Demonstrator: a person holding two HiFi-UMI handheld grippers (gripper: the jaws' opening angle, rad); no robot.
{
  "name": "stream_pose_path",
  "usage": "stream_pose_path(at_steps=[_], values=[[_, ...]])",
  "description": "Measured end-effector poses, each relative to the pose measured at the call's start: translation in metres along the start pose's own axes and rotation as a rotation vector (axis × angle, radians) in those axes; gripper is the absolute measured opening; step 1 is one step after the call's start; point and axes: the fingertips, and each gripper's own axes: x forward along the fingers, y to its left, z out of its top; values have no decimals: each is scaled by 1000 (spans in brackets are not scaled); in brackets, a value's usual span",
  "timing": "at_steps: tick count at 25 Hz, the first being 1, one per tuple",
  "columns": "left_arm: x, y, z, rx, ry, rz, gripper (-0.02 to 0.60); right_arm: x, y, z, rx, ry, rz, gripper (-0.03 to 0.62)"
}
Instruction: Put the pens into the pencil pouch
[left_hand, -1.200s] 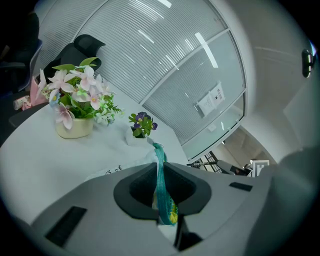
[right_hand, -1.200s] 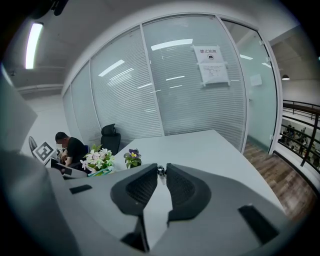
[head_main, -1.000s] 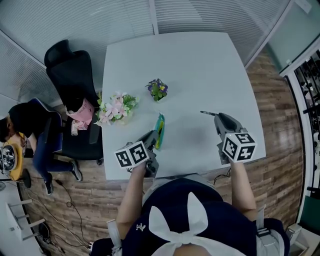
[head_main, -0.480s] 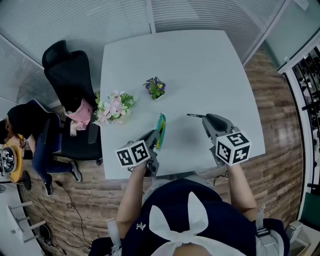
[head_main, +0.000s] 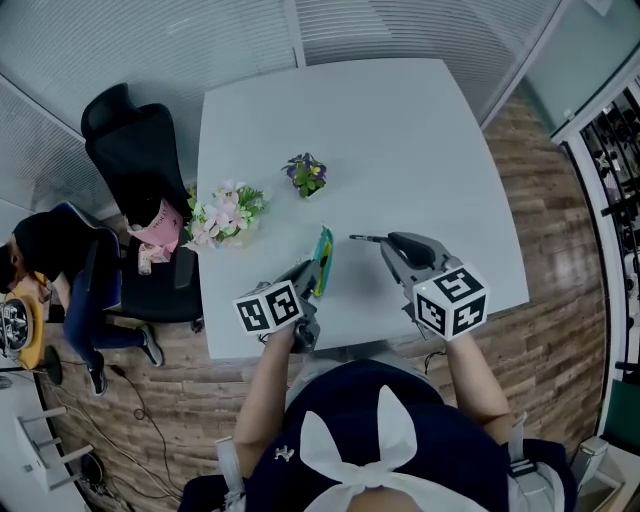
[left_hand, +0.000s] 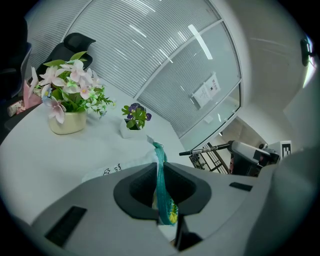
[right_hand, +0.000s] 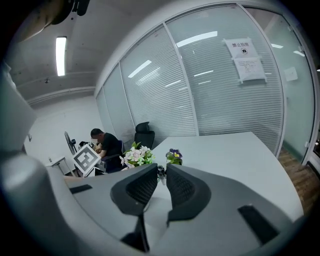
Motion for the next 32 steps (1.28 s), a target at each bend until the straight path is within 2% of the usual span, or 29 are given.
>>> stream_pose_path(at_steps=[10,15,32], values=[[-6,5,-12,11,0,21,55,3,43,-6,-30,24,95,61],[-8,2,-16,9,0,4,55,2,59,-11,-48,42,126,61],[-14,-8,-29,17,15,-22,55,0,80,-40,-87,132,155,63]])
